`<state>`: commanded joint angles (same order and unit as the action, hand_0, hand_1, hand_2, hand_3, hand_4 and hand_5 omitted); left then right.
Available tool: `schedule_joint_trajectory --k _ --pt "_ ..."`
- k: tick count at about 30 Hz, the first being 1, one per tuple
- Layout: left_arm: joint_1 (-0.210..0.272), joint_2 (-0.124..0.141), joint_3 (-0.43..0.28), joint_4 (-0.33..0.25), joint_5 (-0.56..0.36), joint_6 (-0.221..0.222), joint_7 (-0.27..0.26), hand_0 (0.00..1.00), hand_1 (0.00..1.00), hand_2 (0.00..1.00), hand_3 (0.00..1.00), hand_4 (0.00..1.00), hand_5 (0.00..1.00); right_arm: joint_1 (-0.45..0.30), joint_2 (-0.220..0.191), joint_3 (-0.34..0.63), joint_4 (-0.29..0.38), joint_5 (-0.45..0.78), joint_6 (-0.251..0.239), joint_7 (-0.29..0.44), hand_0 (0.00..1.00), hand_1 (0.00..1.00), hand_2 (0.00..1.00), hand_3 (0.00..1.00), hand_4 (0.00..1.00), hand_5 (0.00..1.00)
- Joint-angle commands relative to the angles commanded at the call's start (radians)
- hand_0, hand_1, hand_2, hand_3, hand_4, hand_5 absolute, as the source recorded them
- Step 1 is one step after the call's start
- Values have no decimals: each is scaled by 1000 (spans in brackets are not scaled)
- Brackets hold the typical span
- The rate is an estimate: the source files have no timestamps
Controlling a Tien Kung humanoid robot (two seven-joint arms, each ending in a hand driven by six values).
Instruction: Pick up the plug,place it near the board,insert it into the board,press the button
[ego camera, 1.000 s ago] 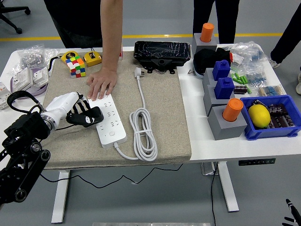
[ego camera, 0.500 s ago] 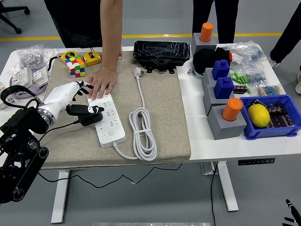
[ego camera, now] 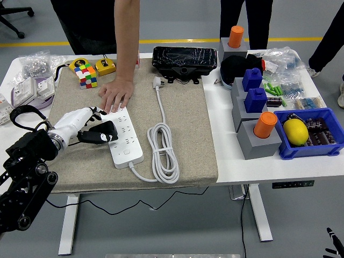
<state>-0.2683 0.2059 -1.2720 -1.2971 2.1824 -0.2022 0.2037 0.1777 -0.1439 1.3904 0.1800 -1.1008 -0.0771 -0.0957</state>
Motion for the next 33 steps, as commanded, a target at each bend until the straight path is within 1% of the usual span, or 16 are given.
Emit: schedule_joint_trajectory --k 4,5,10,11,16,17,22,23,28,29,33 --pt "-5 -4 10 18 11 10 0 612 776 758 823 998 532 2 -1 1 0 1 0 0 804 748 727 765 998 998" --pt "-6 -4 13 21 11 12 -1 560 728 732 793 998 513 3 -2 1 0 1 0 0 804 747 727 765 998 998" --pt "-11 -7 19 33 19 21 -1 560 728 732 793 998 513 4 -2 4 0 1 0 1 804 747 727 765 998 998" --pt "-13 -9 20 37 24 25 0 523 703 707 777 998 520 5 -1 6 0 1 0 1 804 747 727 765 998 998" --pt "-17 -11 28 41 30 36 0 523 703 707 777 998 520 4 0 10 0 -1 0 1 804 747 727 765 998 998" --pt "-18 -12 28 41 33 38 1 426 607 643 707 998 491 5 0 11 0 -1 0 1 804 747 727 765 998 998" --pt "-22 -10 36 38 51 38 6 426 607 643 707 998 491 9 -2 13 0 1 -1 3 804 747 727 765 998 998" --pt "-22 -10 38 37 53 37 7 382 525 600 658 998 380 10 -2 13 0 1 -1 3 804 747 727 764 998 998" --pt "-23 -11 41 33 87 31 12 382 525 600 658 998 380 13 -3 14 0 3 -1 4 804 747 727 764 998 998" --pt "-23 -10 43 32 87 33 13 331 397 540 561 998 265 13 -3 15 0 3 -1 4 804 747 726 764 998 998" --pt "-24 -11 46 28 87 54 16 331 397 540 561 998 265 15 -3 15 0 4 -1 5 804 747 726 764 998 998"
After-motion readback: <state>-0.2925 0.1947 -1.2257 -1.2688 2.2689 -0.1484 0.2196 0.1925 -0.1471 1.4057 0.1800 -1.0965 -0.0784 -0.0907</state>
